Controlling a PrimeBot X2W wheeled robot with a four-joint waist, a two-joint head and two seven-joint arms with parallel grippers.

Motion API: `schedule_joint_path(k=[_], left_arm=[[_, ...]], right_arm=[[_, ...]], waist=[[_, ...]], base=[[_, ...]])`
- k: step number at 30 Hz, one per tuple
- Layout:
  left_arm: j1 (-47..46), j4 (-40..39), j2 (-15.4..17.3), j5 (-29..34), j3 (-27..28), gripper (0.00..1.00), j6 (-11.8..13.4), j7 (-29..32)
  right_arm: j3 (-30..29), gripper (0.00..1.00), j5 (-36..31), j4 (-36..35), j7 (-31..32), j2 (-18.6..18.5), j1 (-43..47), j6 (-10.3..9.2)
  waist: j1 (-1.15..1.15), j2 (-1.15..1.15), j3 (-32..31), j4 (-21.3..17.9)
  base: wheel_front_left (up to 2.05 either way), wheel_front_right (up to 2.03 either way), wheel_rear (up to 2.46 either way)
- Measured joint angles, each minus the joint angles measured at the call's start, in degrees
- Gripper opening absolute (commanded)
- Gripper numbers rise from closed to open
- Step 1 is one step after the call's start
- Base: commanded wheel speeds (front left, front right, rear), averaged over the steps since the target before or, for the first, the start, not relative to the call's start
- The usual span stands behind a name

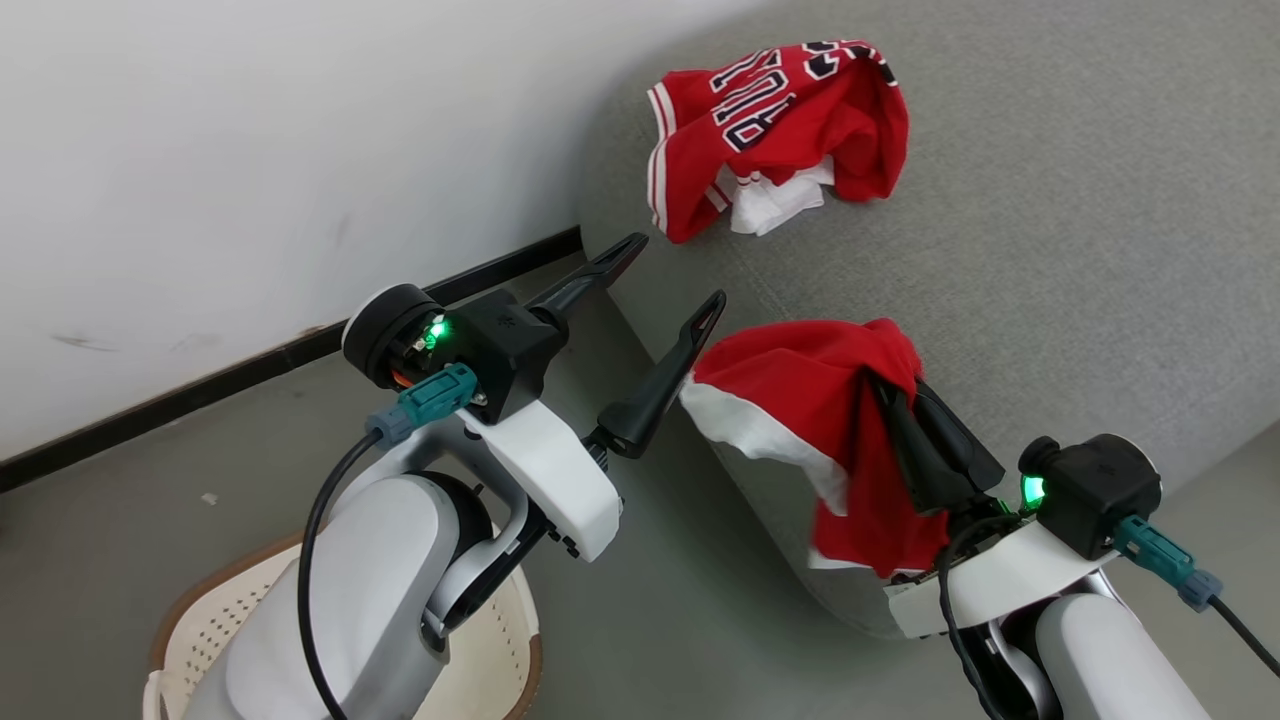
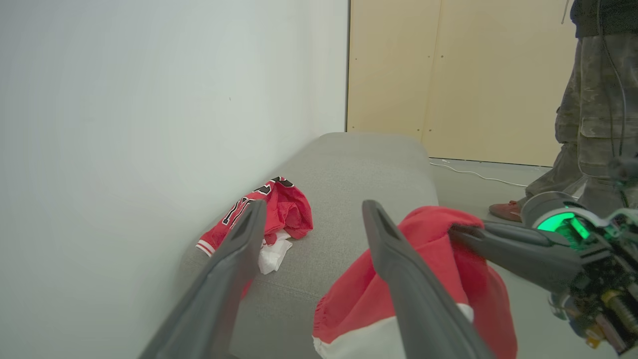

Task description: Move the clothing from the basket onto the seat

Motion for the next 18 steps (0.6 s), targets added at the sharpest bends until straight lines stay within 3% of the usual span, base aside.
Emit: schedule_joint_path(k=[13,18], left_arm=[[0.0,-0.9,1.4,0.1,0.8,1.0,0.8,1.2],[0.2,-1.8,1.6,0.2,0.9,1.0,1.3,2.1]], right_arm=[[0.8,0.0,2.9,0.1,0.0,0.4,-1.0,0.0],[-1.4,0.0,3.3,0.1,0.0,0.4,-6.7,0.0]], waist=[[0.0,0.0,1.8,-3.8],[0.0,0.0,3.0,-4.0]], base=[[0.0,0.0,0.0],[0.0,0.0,0.0]])
